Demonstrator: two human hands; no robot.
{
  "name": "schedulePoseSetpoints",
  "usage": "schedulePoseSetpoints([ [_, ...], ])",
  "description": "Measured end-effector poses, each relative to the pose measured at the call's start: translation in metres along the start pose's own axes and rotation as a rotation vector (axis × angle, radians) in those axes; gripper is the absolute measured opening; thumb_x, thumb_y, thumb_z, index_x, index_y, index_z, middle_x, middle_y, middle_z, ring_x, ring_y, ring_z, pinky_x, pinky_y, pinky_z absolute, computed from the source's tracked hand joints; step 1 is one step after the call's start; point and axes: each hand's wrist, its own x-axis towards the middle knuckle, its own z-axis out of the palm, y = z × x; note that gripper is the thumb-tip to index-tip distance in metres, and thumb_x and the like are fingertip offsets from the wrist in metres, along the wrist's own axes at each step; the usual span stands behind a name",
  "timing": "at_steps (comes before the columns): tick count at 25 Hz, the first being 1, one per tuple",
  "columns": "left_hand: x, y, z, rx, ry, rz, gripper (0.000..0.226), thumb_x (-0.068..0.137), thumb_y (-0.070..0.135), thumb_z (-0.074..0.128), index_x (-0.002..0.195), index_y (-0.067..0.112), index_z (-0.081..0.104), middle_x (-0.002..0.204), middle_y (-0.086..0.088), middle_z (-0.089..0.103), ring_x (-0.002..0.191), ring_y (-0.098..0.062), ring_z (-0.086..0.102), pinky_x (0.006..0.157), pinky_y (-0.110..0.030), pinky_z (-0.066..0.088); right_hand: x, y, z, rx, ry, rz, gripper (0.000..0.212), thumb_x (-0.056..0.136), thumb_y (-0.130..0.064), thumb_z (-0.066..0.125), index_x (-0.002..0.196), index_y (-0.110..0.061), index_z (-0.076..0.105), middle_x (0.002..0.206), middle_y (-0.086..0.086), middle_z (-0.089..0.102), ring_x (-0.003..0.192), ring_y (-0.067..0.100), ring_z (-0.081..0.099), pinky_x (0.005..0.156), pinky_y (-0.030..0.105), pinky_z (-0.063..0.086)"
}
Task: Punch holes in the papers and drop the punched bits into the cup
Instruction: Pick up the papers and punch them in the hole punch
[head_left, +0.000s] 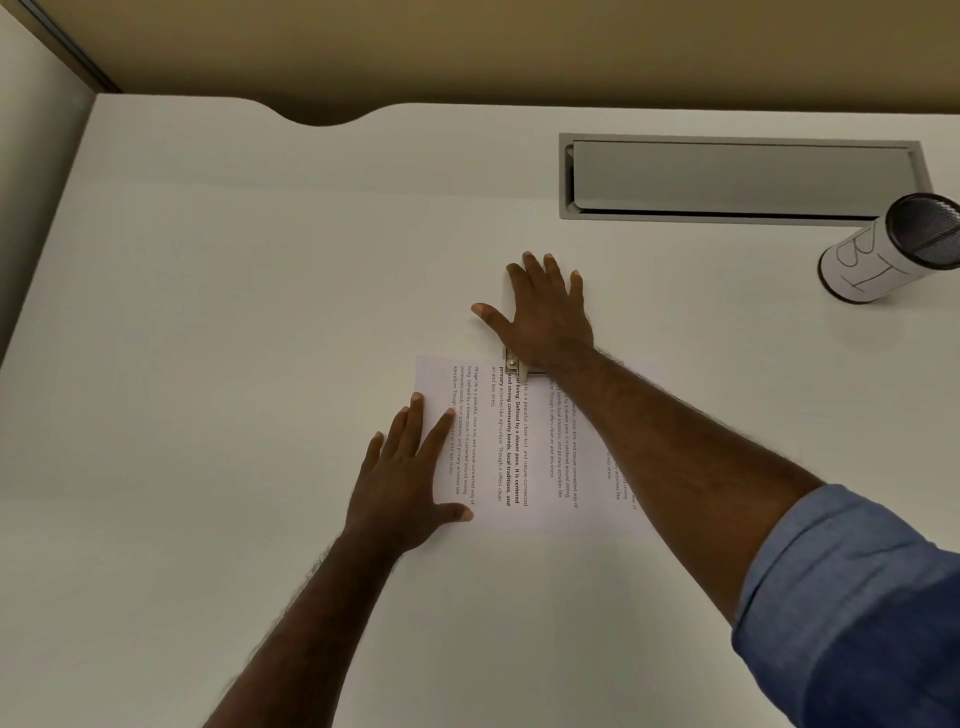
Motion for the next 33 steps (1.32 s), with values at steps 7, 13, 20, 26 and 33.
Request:
schedulePoseSetpoints([
  [7, 0.0, 0.004, -0.002, 0.05, -0.007, 0.002, 0.117, 0.073, 0.065, 0.065, 0.148, 0.029, -0.018, 0.155, -0.006, -0.031, 0.147, -0.028, -0.017, 0.118, -0.046, -0.001, 0.004, 0.001, 0.008, -0.021, 0.011, 0.022, 0.082, 0.087, -0.068, 0.029, 0.148, -0.015, 0.013, 0.16, 0.011, -0.002, 0.146, 0.031, -0.003, 0.116, 0.059, 0.003],
  [13, 0.001, 0.004, -0.001, 0.049, -0.026, 0.004, 0.117, 0.075, 0.063, 0.064, 0.148, 0.028, -0.02, 0.143, -0.003, -0.042, 0.146, -0.029, -0.02, 0.117, -0.044, -0.005, 0.009, 0.002, 0.015, -0.053, 0.003, 0.033, 0.085, 0.085, -0.071, 0.024, 0.149, -0.021, -0.002, 0.159, 0.009, -0.012, 0.145, 0.031, -0.011, 0.115, 0.061, -0.003],
  [20, 0.002, 0.007, -0.001, 0.058, -0.029, 0.004, 0.117, 0.076, 0.062, 0.065, 0.148, 0.026, -0.02, 0.143, -0.004, -0.041, 0.145, -0.03, -0.021, 0.116, -0.044, -0.007, 0.01, 0.004, 0.005, -0.036, -0.085, 0.025, 0.091, 0.079, -0.08, 0.02, 0.149, -0.023, 0.005, 0.16, 0.009, -0.005, 0.146, 0.032, -0.006, 0.113, 0.061, -0.003],
  [26, 0.002, 0.007, 0.0, 0.055, -0.031, 0.007, 0.118, 0.074, 0.062, 0.066, 0.149, 0.025, -0.017, 0.155, -0.01, -0.031, 0.146, -0.03, -0.02, 0.116, -0.045, -0.005, -0.011, -0.004, -0.018, 0.129, 0.147, 0.029, 0.067, 0.09, -0.064, 0.027, 0.136, -0.016, 0.041, 0.148, 0.009, 0.038, 0.139, 0.029, 0.029, 0.115, 0.058, 0.015],
  [33, 0.002, 0.007, -0.002, 0.069, -0.031, 0.019, 0.119, 0.074, 0.061, 0.068, 0.149, 0.023, -0.016, 0.156, -0.012, -0.029, 0.146, -0.032, -0.016, 0.118, -0.047, -0.001, -0.084, 0.096, -0.032, 0.283, 0.053, 0.364, 0.019, 0.088, -0.033, 0.056, 0.104, -0.026, 0.063, 0.122, 0.011, 0.053, 0.115, 0.033, 0.049, 0.092, 0.047, 0.043],
])
